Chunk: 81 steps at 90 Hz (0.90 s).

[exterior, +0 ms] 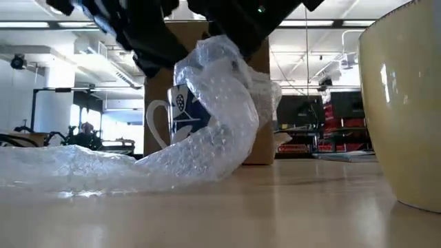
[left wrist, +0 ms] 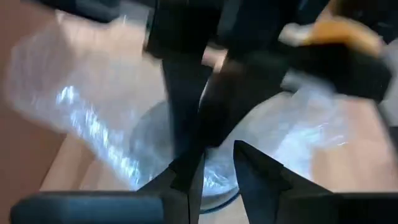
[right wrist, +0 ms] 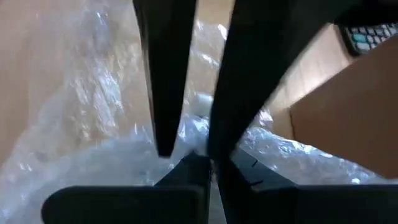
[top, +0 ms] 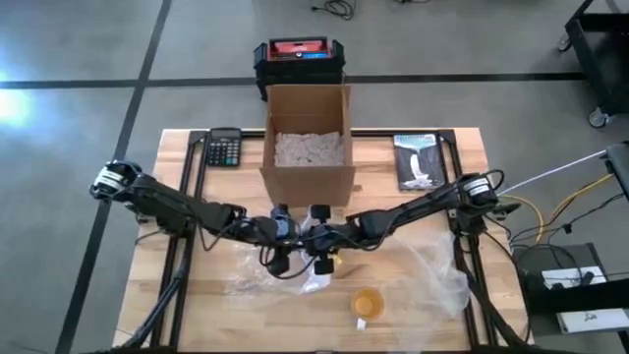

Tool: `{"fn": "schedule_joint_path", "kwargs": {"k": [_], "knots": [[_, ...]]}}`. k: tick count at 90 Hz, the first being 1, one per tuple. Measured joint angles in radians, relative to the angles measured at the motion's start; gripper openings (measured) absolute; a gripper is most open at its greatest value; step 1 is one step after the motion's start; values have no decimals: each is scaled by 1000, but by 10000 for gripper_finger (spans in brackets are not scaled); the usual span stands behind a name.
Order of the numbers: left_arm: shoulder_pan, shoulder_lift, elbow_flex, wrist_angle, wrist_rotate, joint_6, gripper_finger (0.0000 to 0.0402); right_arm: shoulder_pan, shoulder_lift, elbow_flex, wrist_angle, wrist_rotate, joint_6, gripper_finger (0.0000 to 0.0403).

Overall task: Wrap mug
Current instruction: Wrap the blue mug with bubble wrap

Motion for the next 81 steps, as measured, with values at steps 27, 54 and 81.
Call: {"fn": "schedule_joint_path", "kwargs": {"k": [27,54,81], "knots": [[-1,86,-1,12,-25,-25,74,-3,0,42,-121,-7,66,3],[-1,83,-4,-1,-28,-25,74,-5,-15,193,-333,-38,126,56],[-2,84,-4,0,-22,-30,74,-5,-46,262,-498,-70,35,151]]}}
